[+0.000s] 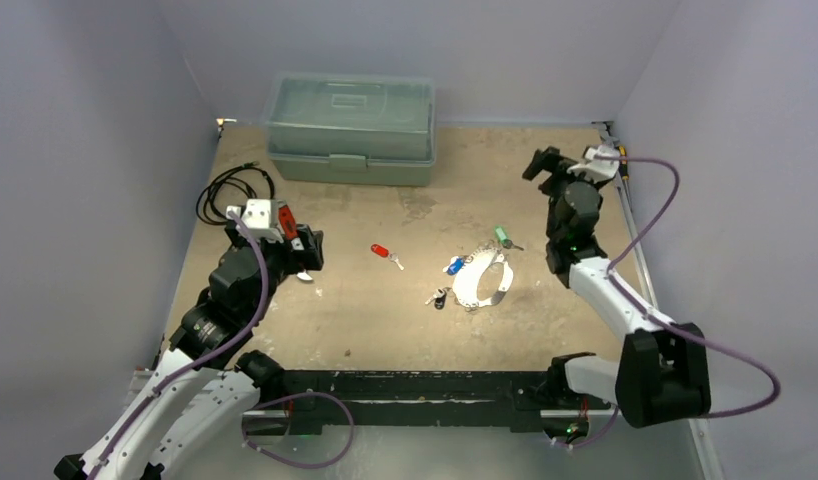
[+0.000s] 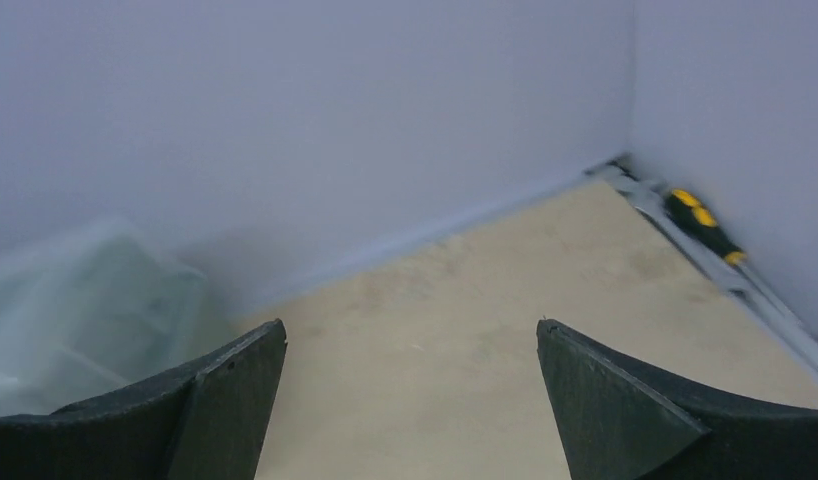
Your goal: Put the keys on the keyring
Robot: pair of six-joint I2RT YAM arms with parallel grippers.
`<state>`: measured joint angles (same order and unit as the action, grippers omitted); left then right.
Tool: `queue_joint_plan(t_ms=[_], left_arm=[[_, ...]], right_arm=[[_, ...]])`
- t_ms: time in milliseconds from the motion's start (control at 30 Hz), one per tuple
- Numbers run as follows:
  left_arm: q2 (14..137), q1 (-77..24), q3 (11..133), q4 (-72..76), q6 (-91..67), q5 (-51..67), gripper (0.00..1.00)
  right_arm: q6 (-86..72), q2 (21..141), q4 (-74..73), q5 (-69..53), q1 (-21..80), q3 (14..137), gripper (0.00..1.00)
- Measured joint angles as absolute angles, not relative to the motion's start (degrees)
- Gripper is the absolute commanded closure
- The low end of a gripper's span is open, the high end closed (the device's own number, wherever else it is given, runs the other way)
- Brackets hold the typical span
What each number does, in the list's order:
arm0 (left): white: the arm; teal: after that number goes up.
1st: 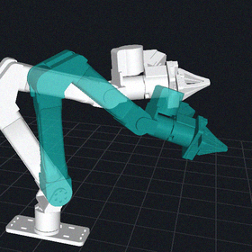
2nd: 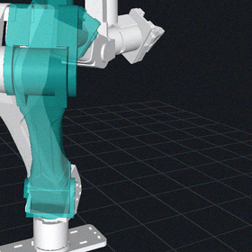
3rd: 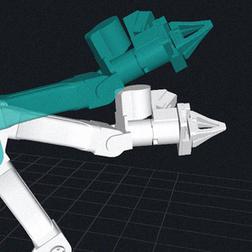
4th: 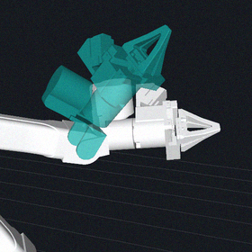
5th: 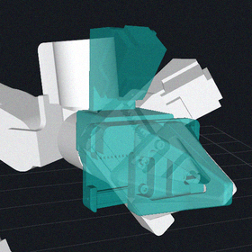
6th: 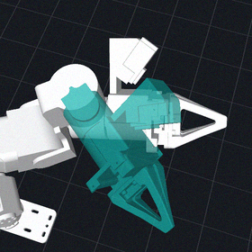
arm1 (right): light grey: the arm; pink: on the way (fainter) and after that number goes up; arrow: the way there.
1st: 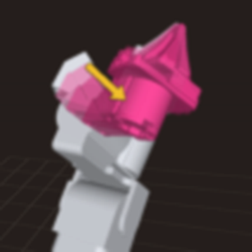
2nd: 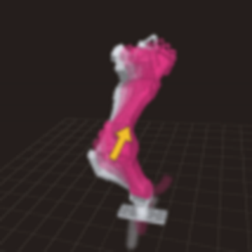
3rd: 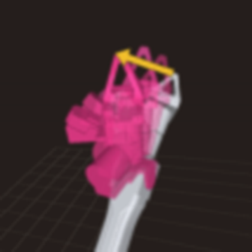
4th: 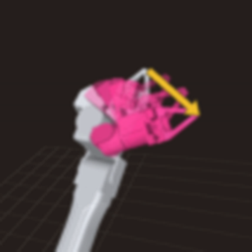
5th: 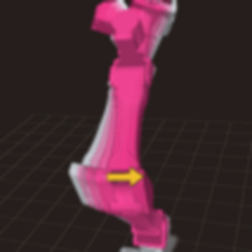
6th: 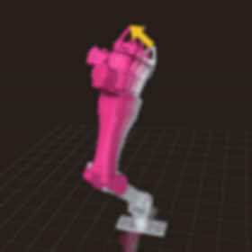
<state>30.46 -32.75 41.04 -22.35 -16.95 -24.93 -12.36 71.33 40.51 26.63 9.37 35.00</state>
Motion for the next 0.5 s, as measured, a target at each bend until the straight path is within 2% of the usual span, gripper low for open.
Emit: queue_joint_plan(t_ms=[167,500], left_arm=[[30.5,-32.7,41.0,-22.3,-16.9,-24.6,0.01],[30.5,-32.7,41.0,-21.9,-16.7,-23.4,0.01]], right_arm=[[-23.0,65.5,27.7,17.9,9.5,43.8,0.01],[-26.0,65.1,18.8,2.6,9.5,39.9,0.01]])
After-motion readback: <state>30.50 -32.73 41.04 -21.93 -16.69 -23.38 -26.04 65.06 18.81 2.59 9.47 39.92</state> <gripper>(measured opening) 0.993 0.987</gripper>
